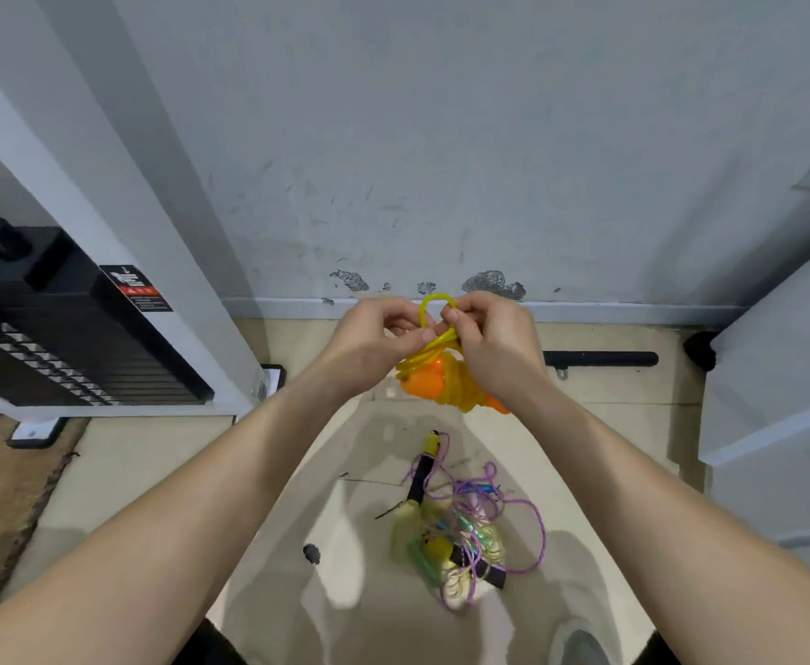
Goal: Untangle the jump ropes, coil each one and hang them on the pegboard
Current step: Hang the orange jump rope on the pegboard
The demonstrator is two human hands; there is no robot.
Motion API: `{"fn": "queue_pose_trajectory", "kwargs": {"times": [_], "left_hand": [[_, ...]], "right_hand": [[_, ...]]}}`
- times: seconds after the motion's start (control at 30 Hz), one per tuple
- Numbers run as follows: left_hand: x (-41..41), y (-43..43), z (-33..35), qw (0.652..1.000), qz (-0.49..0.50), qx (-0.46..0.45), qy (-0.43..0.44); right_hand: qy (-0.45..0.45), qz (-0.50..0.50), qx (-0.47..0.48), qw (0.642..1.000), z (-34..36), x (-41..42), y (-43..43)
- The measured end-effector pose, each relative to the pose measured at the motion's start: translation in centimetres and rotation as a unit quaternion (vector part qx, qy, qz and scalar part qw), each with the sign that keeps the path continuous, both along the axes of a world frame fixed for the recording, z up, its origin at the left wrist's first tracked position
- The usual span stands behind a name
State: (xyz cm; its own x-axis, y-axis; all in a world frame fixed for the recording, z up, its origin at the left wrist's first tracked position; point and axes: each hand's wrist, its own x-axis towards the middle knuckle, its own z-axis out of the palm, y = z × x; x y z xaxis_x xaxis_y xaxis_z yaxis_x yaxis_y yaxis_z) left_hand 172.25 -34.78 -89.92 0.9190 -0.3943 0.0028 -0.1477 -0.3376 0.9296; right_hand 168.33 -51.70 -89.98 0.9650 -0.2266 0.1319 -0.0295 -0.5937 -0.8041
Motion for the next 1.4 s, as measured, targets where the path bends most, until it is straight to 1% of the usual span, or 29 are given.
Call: {"fn": "queue_pose_trajectory", "kwargs": {"times": [0.1, 0.2, 0.3, 0.4, 0.47, 0.6, 0.7, 0.83, 0.93, 1.03, 1.13, 1.4], "left_hand": [[3.3, -1.0, 1.4, 1.000, -0.018, 0.017, 0.002], [5.1, -1.3, 6.8, 1.000, 0.003, 0.009, 0.004], [5.9, -1.5, 14.9, 0.999, 0.042, 0.000, 0.028], [6.1, -1.8, 23.9, 0.991, 0.099, -0.063, 0.066], [6.0, -1.9, 30.0, 0.983, 0.137, -0.101, 0.074], [5.7, -2.2, 41.6, 0.971, 0.180, -0.136, 0.078], [6.0, -2.1, 49.7, 0.975, 0.182, -0.119, 0.040], [6.4, -1.7, 58.8, 0.987, 0.150, -0.049, -0.038], [6.6, -1.9, 63.6, 0.989, 0.132, -0.038, -0.046], [7.2, -2.7, 67.0, 0.989, 0.125, -0.071, -0.025], [8.6, -3.8, 69.6, 0.985, 0.125, -0.115, -0.023], [14.9, -7.2, 76.7, 0.969, 0.162, -0.156, -0.098]], "right_hand": [[0.004, -0.030, 0.014, 0.999, 1.5, 3.8, -0.2], [-0.016, -0.040, 0.018, 0.999, 6.8, 5.8, 0.0], [-0.014, -0.037, 0.032, 0.999, 14.8, 7.0, 0.0], [-0.033, -0.034, 0.038, 0.998, 24.2, 7.7, 0.3], [-0.052, -0.027, 0.028, 0.998, 30.8, 7.9, 0.6], [-0.041, -0.016, 0.058, 0.997, 42.6, 8.3, 0.7], [-0.051, 0.008, 0.047, 0.998, 50.8, 8.0, 0.4], [-0.073, 0.028, 0.049, 0.996, 59.7, 7.4, 0.1], [-0.082, 0.027, 0.062, 0.994, 64.3, 7.2, -0.5], [-0.099, 0.021, 0.065, 0.993, 67.5, 7.7, -1.3], [-0.121, 0.020, 0.066, 0.990, 69.7, 9.6, -2.3], [-0.168, 0.012, 0.126, 0.978, 76.6, 17.1, -5.0]]}}
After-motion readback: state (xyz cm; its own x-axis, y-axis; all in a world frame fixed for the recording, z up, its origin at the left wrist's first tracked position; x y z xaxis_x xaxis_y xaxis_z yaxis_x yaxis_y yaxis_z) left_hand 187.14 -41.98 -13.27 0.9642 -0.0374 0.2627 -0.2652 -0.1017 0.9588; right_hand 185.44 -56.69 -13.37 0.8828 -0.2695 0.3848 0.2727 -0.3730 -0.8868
